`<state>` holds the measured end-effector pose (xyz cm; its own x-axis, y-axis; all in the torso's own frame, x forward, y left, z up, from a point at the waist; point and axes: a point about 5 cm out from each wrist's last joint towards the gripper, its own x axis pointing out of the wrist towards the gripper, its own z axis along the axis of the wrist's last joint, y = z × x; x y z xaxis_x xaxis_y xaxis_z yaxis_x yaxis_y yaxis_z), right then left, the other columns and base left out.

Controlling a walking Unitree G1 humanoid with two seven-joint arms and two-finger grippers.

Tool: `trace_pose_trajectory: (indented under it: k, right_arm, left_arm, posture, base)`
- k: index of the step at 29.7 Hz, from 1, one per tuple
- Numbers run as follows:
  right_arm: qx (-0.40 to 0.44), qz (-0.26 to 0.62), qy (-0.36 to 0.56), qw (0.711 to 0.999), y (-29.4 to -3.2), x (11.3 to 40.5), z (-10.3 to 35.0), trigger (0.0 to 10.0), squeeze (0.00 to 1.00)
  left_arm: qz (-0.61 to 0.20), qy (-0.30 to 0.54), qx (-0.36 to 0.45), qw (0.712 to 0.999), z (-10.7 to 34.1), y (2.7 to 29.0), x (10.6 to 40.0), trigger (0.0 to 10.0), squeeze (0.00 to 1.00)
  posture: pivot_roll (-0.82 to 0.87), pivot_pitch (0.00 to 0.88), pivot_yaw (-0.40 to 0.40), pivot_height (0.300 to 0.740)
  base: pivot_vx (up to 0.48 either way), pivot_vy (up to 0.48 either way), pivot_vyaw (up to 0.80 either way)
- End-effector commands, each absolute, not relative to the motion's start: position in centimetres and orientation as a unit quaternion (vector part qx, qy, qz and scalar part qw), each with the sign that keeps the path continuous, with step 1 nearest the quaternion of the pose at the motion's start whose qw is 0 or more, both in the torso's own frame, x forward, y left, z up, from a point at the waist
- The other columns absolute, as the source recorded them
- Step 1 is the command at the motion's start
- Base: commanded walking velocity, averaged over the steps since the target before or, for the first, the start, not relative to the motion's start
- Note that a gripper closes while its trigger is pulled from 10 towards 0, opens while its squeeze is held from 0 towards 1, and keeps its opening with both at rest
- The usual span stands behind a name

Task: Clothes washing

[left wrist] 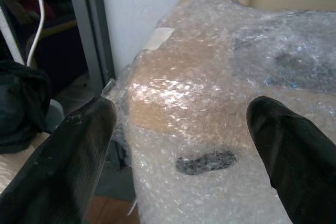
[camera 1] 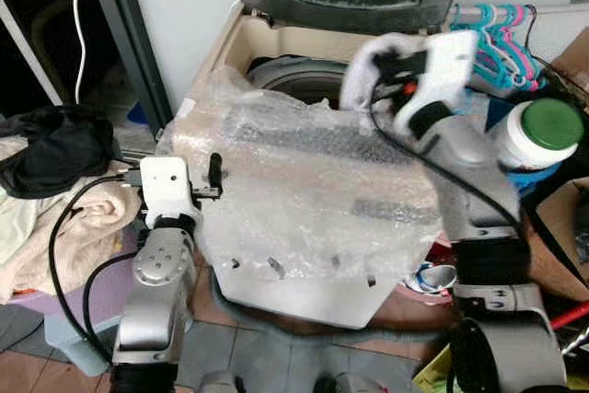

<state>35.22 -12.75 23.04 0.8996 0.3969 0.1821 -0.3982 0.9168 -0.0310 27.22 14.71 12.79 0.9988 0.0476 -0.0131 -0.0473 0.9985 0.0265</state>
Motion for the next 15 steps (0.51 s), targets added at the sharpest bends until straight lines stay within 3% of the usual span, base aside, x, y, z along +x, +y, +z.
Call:
trace_pose_trajectory:
  k: [1,15]
  right_arm:
    - [0.003,0.212,-0.105,0.972,-12.7,35.2,23.9,10.0,1.00]
    - [-0.072,0.141,-0.127,0.979,-14.5,33.0,21.2,10.0,1.00]
  left_arm:
    - [0.027,0.005,0.018,0.999,13.1,14.8,27.3,10.0,0.00]
    - [0.039,0.012,0.019,0.999,12.5,15.3,27.0,10.0,0.00]
  posture:
    - [-0.01,0.000,-0.019,0.740]
    - [-0.02,0.000,-0.025,0.740]
  base:
    - [0.000,0.000,0.00]
    - [0.000,0.000,0.00]
